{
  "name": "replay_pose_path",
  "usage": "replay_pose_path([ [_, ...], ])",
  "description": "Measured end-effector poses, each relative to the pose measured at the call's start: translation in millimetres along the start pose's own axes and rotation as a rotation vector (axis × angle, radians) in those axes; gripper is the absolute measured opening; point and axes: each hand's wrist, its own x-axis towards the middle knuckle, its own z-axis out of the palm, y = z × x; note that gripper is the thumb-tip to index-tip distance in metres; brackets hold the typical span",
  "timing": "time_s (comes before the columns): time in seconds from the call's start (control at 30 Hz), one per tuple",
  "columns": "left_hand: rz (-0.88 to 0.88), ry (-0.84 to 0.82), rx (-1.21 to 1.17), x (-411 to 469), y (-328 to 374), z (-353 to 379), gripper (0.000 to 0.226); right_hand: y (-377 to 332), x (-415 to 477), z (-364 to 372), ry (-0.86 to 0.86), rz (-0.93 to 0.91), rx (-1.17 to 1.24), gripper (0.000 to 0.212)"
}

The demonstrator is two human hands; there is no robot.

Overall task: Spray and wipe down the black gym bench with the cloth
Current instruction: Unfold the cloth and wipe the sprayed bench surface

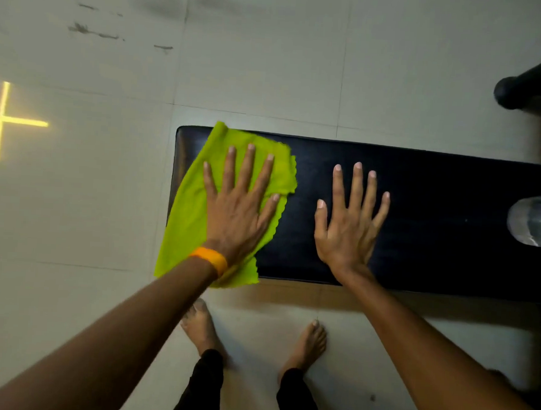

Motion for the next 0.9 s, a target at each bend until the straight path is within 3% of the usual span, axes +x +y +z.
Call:
replay_pose_path([
  [0.1, -0.099, 0.011, -0.01, 52, 12, 0, 0.065, 3, 2, 1, -0.005, -0.008, -0.005, 0.064],
  [0.17, -0.143, 0.023, -0.031, 39, 28, 5, 0.065, 4, 0, 1, -0.013, -0.019, 0.012, 0.063],
  [0.33, -0.008, -0.038, -0.013, -54, 59, 13, 0.067, 27, -5, -4, -0.024, -0.12, 0.08, 0.066],
  [0.47, 0.054, -0.022, 0.002, 2, 65, 10, 0.069, 64, -2, -7, -0.012, -0.162, 0.065, 0.068],
  [0.63, -0.137, 0.045, -0.052, 31, 102, 18, 0.066, 62, -4, -5, -0.014, -0.143, 0.063, 0.068],
  [0.77, 0.052, -0.033, -0.06, -28, 106, 16, 0.068, 75, -4, -9, -0.013, -0.158, 0.07, 0.066],
  [0.9, 0.186, -0.021, -0.003, 12, 48, 4, 0.073, 77, -2, -9, 0.01, -0.16, 0.074, 0.065],
])
